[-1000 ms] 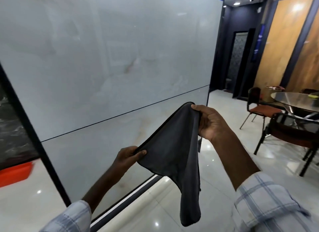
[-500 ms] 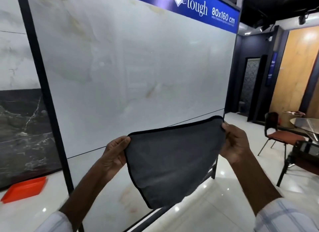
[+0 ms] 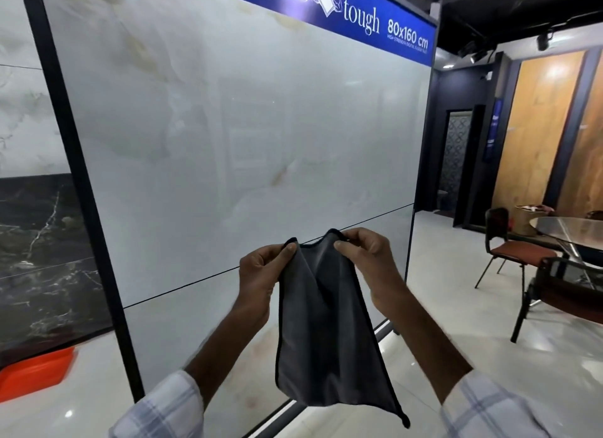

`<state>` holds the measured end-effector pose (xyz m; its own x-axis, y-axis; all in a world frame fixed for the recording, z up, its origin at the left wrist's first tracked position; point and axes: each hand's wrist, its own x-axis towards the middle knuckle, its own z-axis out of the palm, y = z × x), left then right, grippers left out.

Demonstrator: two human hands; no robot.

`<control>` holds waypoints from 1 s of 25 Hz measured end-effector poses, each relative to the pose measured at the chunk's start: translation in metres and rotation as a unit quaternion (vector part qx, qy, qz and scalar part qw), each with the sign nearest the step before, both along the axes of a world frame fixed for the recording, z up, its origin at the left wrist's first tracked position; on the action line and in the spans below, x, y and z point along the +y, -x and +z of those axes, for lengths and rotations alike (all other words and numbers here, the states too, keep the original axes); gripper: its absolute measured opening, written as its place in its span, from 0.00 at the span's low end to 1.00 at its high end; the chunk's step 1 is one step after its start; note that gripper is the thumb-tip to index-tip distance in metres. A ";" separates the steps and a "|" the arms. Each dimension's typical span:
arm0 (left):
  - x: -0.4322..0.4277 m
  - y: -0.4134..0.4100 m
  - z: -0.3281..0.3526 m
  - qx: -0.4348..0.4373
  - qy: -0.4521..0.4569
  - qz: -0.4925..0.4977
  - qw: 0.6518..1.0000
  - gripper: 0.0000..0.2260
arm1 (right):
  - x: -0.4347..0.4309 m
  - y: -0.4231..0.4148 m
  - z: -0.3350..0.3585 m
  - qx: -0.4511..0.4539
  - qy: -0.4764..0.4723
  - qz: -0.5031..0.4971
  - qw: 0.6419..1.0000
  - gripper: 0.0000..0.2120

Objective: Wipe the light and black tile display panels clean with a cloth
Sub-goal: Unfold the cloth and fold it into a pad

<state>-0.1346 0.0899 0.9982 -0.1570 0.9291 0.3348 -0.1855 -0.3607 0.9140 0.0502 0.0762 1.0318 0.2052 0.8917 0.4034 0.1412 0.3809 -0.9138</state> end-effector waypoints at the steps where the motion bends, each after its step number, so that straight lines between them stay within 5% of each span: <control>1: -0.002 -0.007 0.001 -0.002 -0.003 -0.009 1.000 0.07 | 0.000 0.010 -0.002 -0.036 -0.011 -0.009 0.999 0.02; 7: -0.016 -0.022 0.006 -0.028 -0.005 -0.050 0.998 0.06 | -0.008 0.034 -0.015 -0.252 -0.082 -0.104 0.959 0.11; 12: -0.020 -0.010 0.003 0.060 -0.039 -0.154 0.986 0.08 | -0.020 0.030 -0.004 -0.373 0.008 -0.008 0.928 0.15; 16: -0.013 -0.009 -0.013 0.123 -0.075 -0.085 0.986 0.11 | -0.022 0.018 0.009 -0.375 0.047 0.067 0.923 0.17; 22: -0.020 -0.009 -0.021 0.009 -0.032 -0.060 0.998 0.07 | -0.009 0.002 0.014 -0.289 0.012 0.117 0.950 0.16; 25: -0.024 -0.001 -0.011 0.011 -0.038 -0.103 0.994 0.06 | -0.004 -0.014 0.018 -0.289 0.066 0.161 0.941 0.26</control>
<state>-0.1332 0.0663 0.9874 0.0424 0.9124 0.4071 -0.2420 -0.3860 0.8902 0.0642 0.0718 1.0493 -0.3046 0.9203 0.2454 0.5255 0.3773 -0.7625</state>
